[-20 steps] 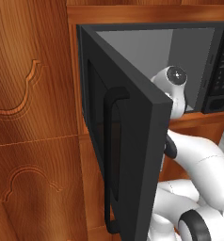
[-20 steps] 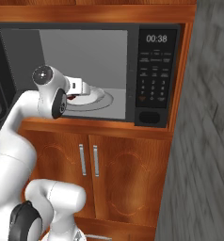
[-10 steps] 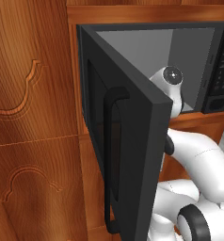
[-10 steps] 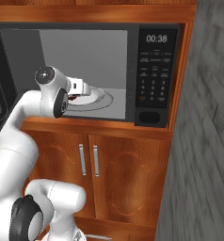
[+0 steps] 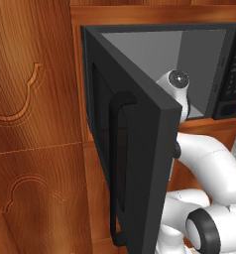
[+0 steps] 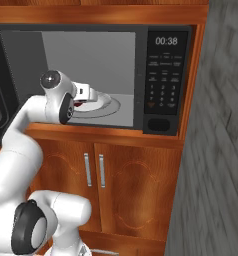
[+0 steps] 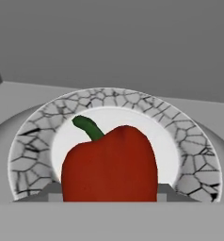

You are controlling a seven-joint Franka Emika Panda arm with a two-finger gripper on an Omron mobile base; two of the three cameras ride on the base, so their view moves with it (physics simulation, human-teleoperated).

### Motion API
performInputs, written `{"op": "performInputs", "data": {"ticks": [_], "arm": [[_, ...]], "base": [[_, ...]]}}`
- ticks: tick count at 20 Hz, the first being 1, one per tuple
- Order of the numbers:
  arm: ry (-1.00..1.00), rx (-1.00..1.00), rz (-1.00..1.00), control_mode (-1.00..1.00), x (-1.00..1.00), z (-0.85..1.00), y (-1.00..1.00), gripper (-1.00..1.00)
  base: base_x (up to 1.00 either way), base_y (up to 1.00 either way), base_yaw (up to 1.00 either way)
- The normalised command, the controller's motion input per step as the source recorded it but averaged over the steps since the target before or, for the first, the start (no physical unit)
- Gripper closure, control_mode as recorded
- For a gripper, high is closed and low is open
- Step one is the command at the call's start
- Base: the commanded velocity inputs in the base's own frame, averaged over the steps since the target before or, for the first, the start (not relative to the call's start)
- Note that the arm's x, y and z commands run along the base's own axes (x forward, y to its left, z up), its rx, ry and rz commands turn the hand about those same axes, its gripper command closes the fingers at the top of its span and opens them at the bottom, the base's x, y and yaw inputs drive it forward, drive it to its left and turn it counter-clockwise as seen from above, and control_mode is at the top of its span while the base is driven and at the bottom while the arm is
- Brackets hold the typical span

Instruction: Pick the bell pepper from the counter and place it in the microwave. Then turn on the microwave.

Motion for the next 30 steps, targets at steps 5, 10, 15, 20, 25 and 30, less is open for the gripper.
{"op": "performInputs", "data": {"ticks": [5, 10, 15, 20, 25, 30], "arm": [[0.01, 0.00, 0.00, -1.00, 0.12, -0.04, 0.00, 1.00], [0.01, 0.00, 0.00, -1.00, 0.11, -0.04, 0.01, 1.00], [0.01, 0.00, 0.00, -1.00, 0.09, -0.05, 0.00, 1.00], [0.01, 0.00, 0.00, -1.00, 0.08, -0.04, 0.00, 1.00], [0.00, 0.00, 0.00, -1.00, 0.07, -0.04, 0.00, 1.00], [0.00, 0.00, 0.00, -1.00, 0.03, -0.04, 0.00, 1.00]], "base": [[0.00, 0.00, 0.00], [0.00, 0.00, 0.00], [0.00, 0.00, 0.00], [0.00, 0.00, 0.00], [0.00, 0.00, 0.00], [0.00, 0.00, 0.00]]}}
